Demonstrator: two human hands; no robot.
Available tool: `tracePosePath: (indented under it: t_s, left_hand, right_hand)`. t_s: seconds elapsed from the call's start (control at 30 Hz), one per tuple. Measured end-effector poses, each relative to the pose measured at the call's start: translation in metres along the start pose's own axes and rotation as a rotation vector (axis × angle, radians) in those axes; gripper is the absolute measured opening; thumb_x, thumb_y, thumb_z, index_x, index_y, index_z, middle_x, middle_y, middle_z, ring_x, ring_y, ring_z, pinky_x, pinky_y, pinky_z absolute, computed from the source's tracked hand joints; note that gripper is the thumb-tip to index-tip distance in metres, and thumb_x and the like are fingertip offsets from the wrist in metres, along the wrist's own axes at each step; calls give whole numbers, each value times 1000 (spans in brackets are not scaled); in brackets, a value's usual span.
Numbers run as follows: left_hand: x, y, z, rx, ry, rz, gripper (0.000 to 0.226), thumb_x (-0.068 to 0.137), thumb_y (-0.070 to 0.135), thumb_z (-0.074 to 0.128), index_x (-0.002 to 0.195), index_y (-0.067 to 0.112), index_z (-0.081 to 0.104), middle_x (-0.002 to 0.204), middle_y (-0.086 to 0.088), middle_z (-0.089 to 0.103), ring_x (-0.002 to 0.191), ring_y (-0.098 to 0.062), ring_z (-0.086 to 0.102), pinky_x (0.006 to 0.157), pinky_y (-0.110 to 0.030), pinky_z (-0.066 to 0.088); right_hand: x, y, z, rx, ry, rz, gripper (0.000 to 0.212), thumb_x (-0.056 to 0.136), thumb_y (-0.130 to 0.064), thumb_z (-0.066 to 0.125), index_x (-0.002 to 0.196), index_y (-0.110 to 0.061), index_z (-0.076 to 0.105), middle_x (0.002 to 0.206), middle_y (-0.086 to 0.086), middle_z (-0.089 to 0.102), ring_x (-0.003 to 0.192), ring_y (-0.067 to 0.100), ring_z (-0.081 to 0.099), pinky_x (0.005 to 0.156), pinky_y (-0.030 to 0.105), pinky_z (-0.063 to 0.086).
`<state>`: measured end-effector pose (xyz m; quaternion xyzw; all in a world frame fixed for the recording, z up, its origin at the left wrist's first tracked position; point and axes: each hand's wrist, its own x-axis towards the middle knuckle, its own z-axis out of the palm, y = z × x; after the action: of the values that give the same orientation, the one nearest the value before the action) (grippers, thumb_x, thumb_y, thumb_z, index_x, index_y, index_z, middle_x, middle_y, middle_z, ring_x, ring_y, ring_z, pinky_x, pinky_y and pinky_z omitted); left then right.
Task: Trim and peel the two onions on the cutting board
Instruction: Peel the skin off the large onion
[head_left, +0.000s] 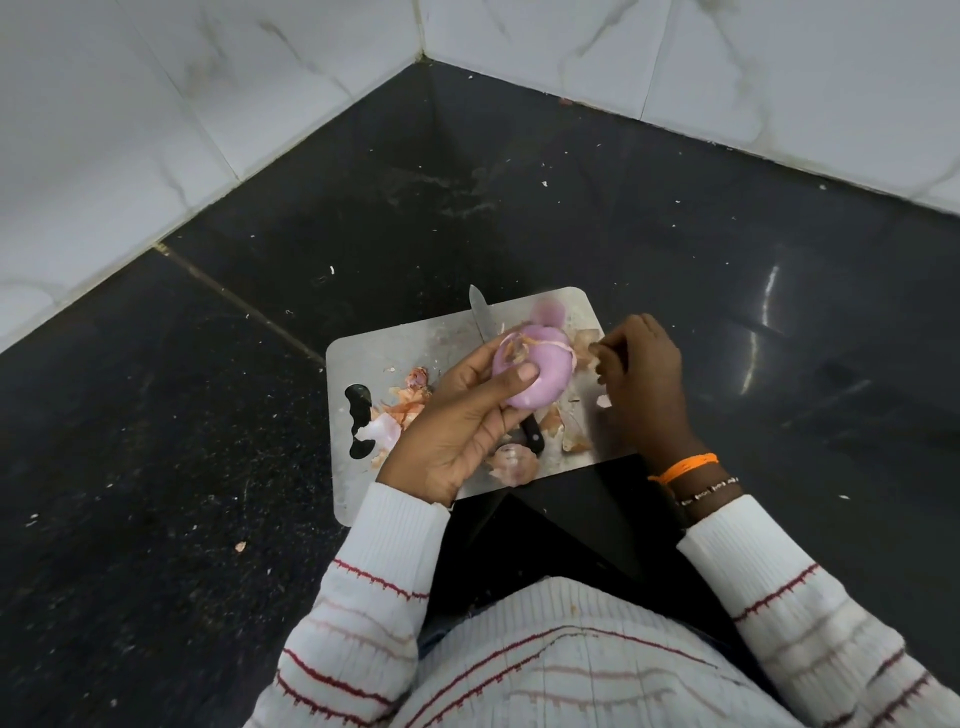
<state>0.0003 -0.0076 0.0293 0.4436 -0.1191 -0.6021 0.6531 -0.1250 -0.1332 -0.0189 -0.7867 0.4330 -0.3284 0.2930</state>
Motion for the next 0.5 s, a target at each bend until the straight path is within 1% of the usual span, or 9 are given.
tracePosePath:
  t_s: [0.03, 0.1, 0.17, 0.23, 0.3, 0.33, 0.4, 0.43, 0.5]
  left_hand:
    - [0, 1, 0, -7, 3, -4, 52, 70, 8, 63, 122, 8, 57, 121, -11, 64, 106, -19, 65, 86, -27, 55]
    - [1, 1, -1, -11, 52, -21, 56, 71, 9, 64, 125, 7, 55, 128, -14, 60, 112, -22, 62, 88, -28, 54]
    - [4, -2, -4, -36, 110, -34, 57, 71, 10, 64, 127, 4, 54, 130, -17, 58, 116, -25, 59, 87, -29, 54]
    - [6, -4, -6, -75, 147, -31, 56, 75, 8, 62, 129, 2, 52, 131, -19, 57, 118, -28, 58, 86, -30, 55]
    - [7, -5, -7, -108, 169, -25, 52, 79, 8, 60, 130, 0, 51, 132, -21, 55, 119, -31, 56, 85, -33, 55]
    - [8, -5, -7, -123, 178, -25, 51, 80, 8, 60, 130, 0, 51, 132, -22, 55, 119, -32, 57, 86, -34, 55]
    - [9, -6, -6, -129, 190, -32, 43, 85, 8, 58, 127, 0, 52, 131, -22, 55, 117, -33, 57, 86, -37, 55]
    - [9, -7, -6, -112, 189, -32, 40, 88, 8, 56, 128, 0, 52, 131, -22, 54, 117, -33, 58, 85, -36, 55]
    - [8, -7, -5, -41, 177, -20, 42, 88, 3, 56, 130, 0, 50, 130, -21, 56, 114, -29, 60, 85, -32, 55]
  right_hand:
    - [-1, 0, -1, 88, -40, 32, 14, 84, 3, 59, 78, -9, 56, 84, 7, 56, 73, 27, 61, 67, 39, 52]
    - [-5, -9, -2, 278, -126, 126, 19, 83, 8, 58, 82, -11, 61, 86, 8, 64, 79, 26, 66, 74, 36, 57]
    - [-5, -18, -5, 425, -163, 204, 16, 88, 2, 55, 85, -10, 65, 88, 11, 67, 83, 26, 68, 76, 35, 58]
    - [-5, -27, -10, 582, -215, 298, 11, 91, -10, 57, 84, -11, 66, 85, 10, 69, 78, 22, 69, 70, 31, 58]
    - [-7, -34, -11, 754, -333, 412, 6, 88, -15, 61, 88, -11, 66, 80, 6, 69, 71, 16, 69, 64, 26, 58]
    - [-9, -35, -11, 769, -371, 435, 7, 85, -15, 65, 90, -12, 67, 81, 5, 70, 71, 14, 69, 65, 25, 58]
    - [-11, -36, -9, 761, -377, 428, 12, 80, -11, 69, 92, -12, 69, 82, 4, 72, 74, 14, 69, 68, 24, 58]
    - [-12, -35, -9, 788, -366, 425, 13, 79, -8, 70, 92, -10, 70, 79, 2, 73, 74, 12, 69, 66, 22, 58]
    - [-12, -36, -9, 858, -362, 425, 17, 77, -1, 69, 94, -4, 69, 75, -1, 74, 73, 9, 69, 63, 16, 54]
